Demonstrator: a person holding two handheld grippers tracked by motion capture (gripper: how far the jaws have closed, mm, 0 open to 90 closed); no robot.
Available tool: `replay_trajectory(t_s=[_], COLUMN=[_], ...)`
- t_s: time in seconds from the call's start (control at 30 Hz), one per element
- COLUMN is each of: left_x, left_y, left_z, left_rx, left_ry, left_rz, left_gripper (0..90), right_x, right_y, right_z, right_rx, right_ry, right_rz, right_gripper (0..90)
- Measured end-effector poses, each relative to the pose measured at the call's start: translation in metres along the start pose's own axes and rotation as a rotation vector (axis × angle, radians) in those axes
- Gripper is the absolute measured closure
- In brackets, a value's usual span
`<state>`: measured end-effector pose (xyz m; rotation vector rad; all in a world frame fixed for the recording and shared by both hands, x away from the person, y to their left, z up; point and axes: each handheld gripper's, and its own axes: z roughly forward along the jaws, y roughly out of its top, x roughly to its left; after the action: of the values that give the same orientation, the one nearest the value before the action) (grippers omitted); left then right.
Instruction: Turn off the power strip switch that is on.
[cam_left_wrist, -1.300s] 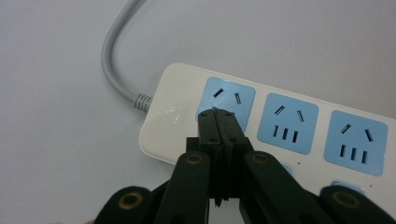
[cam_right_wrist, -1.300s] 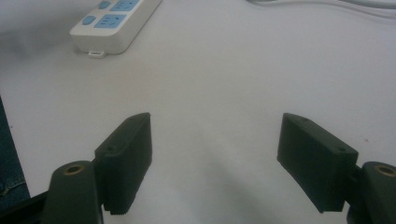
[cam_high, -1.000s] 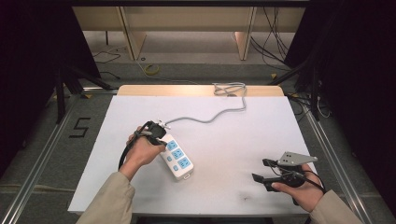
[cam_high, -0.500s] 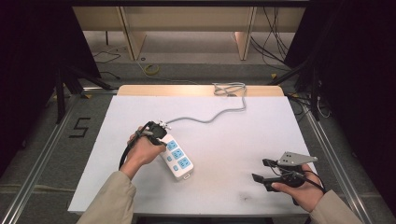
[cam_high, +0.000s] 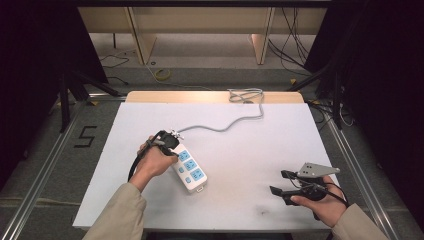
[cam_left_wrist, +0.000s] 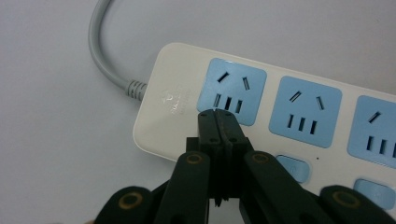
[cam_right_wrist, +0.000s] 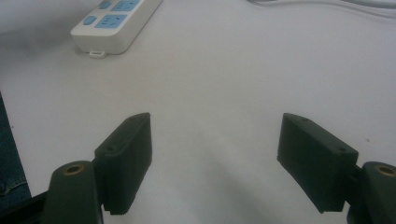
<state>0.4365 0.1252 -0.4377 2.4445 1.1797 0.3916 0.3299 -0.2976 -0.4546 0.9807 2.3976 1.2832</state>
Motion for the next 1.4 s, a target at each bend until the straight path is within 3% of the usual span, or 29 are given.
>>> replay_trajectory(t_s=[1.4], left_x=[-0.0002], left_y=[0.0033], left_z=[0.0027], left_rx=[0.042], left_ry=[-0.005], left_rz=[-0.02], left_gripper=[90.0], right_x=[0.0011], right_y=[-0.0004], right_z=[0.0004], right_rx=[0.004], right_ry=[0.005], right_rz=[-0.003], right_gripper=[26.7])
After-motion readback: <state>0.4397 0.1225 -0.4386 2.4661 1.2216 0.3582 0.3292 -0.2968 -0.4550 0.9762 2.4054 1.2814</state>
